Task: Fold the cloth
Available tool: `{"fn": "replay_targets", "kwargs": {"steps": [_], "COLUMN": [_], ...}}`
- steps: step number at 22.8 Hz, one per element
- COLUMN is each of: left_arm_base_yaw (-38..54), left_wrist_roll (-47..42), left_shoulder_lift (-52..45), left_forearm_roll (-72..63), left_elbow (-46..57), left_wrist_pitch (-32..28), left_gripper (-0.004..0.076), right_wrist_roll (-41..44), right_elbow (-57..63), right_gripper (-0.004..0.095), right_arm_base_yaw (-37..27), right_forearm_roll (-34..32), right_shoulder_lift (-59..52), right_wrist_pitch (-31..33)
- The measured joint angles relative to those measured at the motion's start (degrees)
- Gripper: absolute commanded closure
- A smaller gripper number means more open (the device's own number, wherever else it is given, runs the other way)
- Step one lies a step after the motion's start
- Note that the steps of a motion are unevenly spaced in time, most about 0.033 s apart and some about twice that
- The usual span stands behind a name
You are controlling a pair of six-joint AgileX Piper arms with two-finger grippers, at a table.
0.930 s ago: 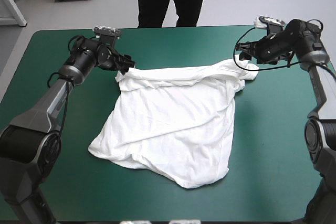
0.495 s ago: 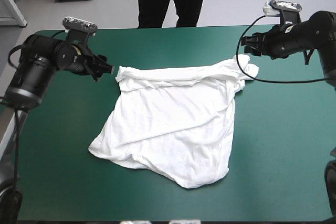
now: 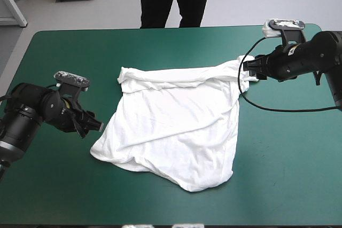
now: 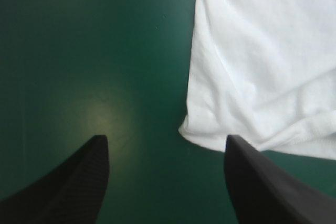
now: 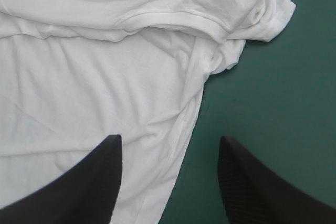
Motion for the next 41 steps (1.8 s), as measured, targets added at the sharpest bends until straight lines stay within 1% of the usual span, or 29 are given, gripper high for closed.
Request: {"fn": "replay_targets", "kwargs": {"steps": [3,7,12,18,23,27,29,30,31,32,34,35,36,38,39,41], "left_arm_base_yaw": [0.0,0.0,0.0,0.0,0.0,0.0,0.0,0.0,0.0,0.0,-0.1,-0.1,-0.1,-0.1,-0.1,-0.1], "left_wrist_roll": [0.4,1.2,0.8,0.4,-0.6,-0.8,-0.7,-0.7,-0.7,-0.7,-0.6,-0.6,-0.6,-0.6,-0.5,-0.4], "left_shoulder_lift": [0.1,1.7,7.5,9.6,11.3,14.7,16.4,16.7,16.8,16.8,17.0,17.1,17.1,17.1,17.1,17.1], "left_forearm_roll": [-1.7,-4.9,-4.6,-4.5,-4.3,-4.3,-4.6,-4.8,-5.9,-6.6,-7.8,-8.2,-8.4,-8.5,-8.5,-8.5], "left_elbow": [5.4,9.2,10.0,13.7,16.7,17.6,17.1,16.9,16.8,16.8,16.8,16.8,16.8,16.8,16.8,16.8], "left_wrist_pitch": [-2.1,-5.8,-7.9,-11.3,-16.1,-17.3,-17.0,-16.9,-16.8,-16.7,-16.7,-16.8,-16.8,-16.8,-16.8,-16.8], "left_gripper": [0.0267,0.0267,0.0267,0.0267,0.0267,0.0278,0.0399,0.0526,0.0605,0.0733,0.0727,0.0727,0.0727,0.0727,0.0727,0.0727], "right_wrist_roll": [0.1,0.1,0.1,0.1,0.1,0.1,0.1,0.1,0.1,0.1,0.7,2.8,4.3,8.3,12.2,16.6], "right_elbow": [0.0,0.0,0.0,0.0,0.1,0.1,0.3,0.4,0.7,1.0,2.5,3.8,4.5,6.3,8.2,9.9], "right_gripper": [0.0395,0.0395,0.0396,0.0395,0.0397,0.0397,0.0397,0.0397,0.0397,0.0397,0.0397,0.0396,0.0396,0.0393,0.0393,0.0393], "right_arm_base_yaw": [0.0,0.0,0.0,0.0,0.0,0.0,0.0,0.0,0.4,0.9,4.7,9.2,11.6,16.8,21.4,26.0], "right_forearm_roll": [0.0,0.0,-0.1,-0.2,-0.3,-0.3,-0.3,-0.2,-0.1,-0.5,-3.6,-6.5,-7.6,-10.0,-12.3,-14.1], "right_shoulder_lift": [0.0,0.0,0.0,0.0,0.0,0.0,0.0,0.0,-0.2,-0.4,-1.8,-3.1,-3.6,-4.7,-5.3,-5.7], "right_wrist_pitch": [0.0,0.1,1.0,1.0,1.0,1.0,1.0,1.0,1.0,1.0,0.9,1.0,1.0,1.0,1.0,1.0]}}
